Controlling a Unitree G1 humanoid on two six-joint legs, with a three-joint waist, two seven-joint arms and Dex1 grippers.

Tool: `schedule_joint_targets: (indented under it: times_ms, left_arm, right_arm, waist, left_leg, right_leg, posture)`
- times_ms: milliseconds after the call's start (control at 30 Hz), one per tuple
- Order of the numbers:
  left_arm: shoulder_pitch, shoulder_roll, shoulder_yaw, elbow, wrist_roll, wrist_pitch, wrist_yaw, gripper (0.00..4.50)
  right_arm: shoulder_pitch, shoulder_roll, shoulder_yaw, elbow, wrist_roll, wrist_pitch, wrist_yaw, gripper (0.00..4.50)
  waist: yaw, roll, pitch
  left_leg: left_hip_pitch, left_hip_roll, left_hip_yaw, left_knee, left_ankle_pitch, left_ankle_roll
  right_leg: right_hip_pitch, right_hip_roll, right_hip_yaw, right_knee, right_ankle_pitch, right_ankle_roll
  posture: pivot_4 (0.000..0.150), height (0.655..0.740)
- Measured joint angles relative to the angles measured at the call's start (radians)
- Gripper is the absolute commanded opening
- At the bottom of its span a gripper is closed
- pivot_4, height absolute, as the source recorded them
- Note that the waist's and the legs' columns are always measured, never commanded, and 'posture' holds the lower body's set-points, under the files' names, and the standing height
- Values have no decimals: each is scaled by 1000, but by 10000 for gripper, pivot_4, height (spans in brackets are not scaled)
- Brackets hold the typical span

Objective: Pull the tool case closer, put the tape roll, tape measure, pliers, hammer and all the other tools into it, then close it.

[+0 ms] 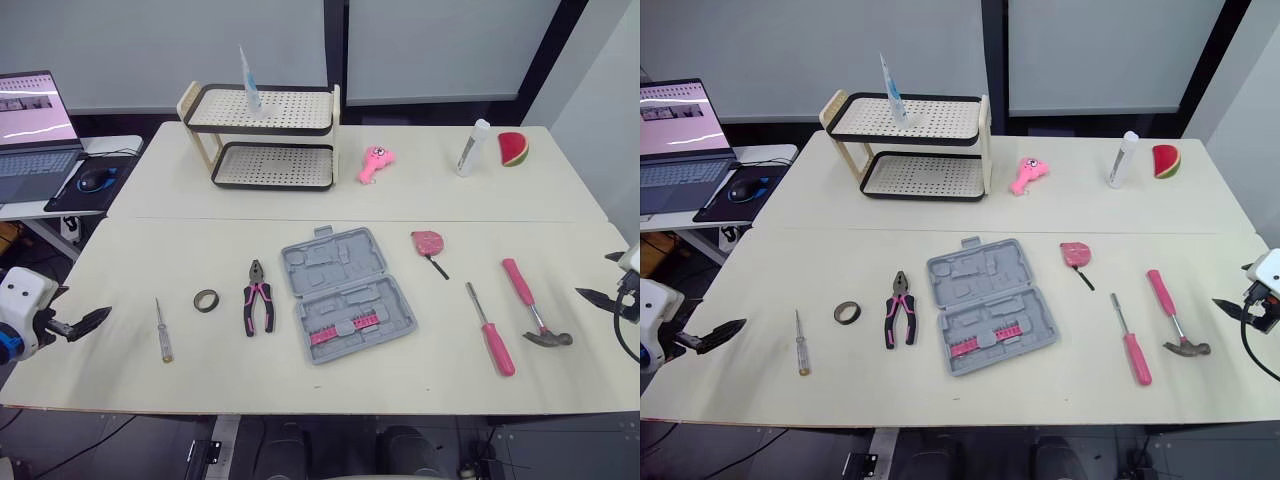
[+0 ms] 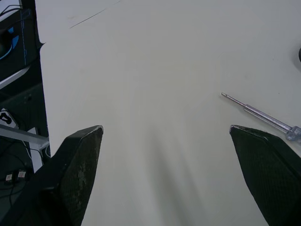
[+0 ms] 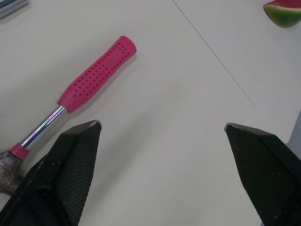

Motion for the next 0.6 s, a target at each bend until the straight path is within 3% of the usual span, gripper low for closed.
schedule_joint_targets:
  times_ms: [600]
  left_arm:
    - [-2, 0, 0, -25, 0, 4, 21, 44792]
  right_arm:
    - [-28, 0, 2, 11, -10, 0, 1, 45000]
  waist:
    - [0, 0, 0]
  left_leg:
    - [0, 0, 0, 0, 0, 0]
  right_leg:
    - [0, 0, 0, 0, 0, 0]
  posture:
    - [1500, 7400]
